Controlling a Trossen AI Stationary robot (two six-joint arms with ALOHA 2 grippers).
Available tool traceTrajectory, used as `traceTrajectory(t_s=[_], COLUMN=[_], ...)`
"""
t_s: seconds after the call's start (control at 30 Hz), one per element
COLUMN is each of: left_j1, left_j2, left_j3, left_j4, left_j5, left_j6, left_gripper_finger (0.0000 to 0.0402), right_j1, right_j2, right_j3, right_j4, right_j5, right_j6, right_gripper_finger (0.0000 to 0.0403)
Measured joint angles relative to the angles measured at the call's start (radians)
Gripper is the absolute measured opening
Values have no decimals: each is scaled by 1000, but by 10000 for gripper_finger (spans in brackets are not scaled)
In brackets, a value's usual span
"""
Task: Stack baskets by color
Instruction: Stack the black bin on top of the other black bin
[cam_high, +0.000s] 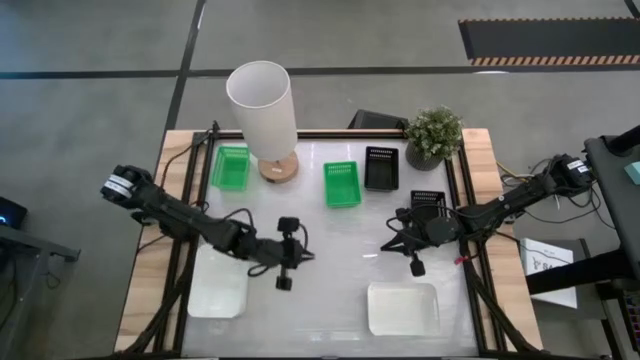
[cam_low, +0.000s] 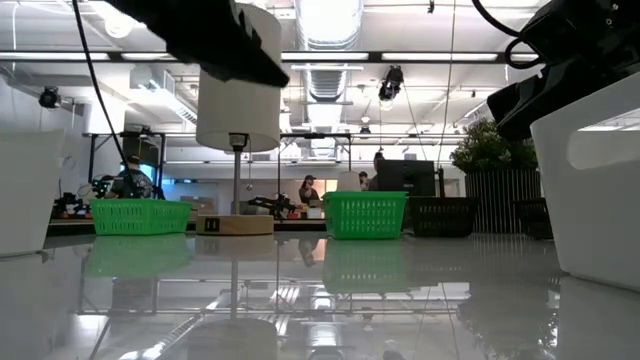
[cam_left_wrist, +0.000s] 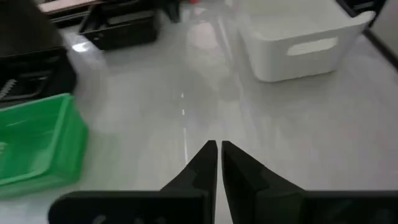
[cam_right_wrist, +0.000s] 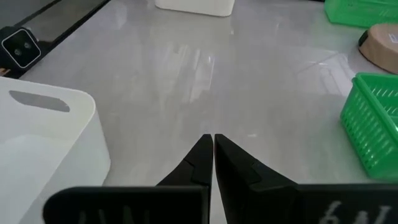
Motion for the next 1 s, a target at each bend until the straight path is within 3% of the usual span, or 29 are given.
traceTrajectory(t_s=[0.2,0.3,0.37,0.57,0.83,0.93,1.0], left_j1=[34,43,49,85,97,101,104], left_j2=[-120,-173,-204,-278,-330,-345,-367], left_j3=[-85,-132,-161,-242,-286,-288,-281], left_j4=[49,74,126,150,180,179,183], left_j5=[-1,-40,-84,-107,-107,-108,-108], left_j6=[77,86,93,115,110,125,153], left_gripper_finger=[6,6,6,6,6,6,6], right_j1=[0,-9,-33,-118,-184,-248,-299], right_j2=[0,0,0,11,13,5,2], right_j3=[0,5,25,122,219,332,409], right_j4=[92,99,56,-27,-139,-318,-480], right_j5=[69,271,331,258,269,341,356], right_j6=[-28,-16,-6,-29,-128,-180,-124], right_gripper_finger=[9,9,9,9,9,9,9])
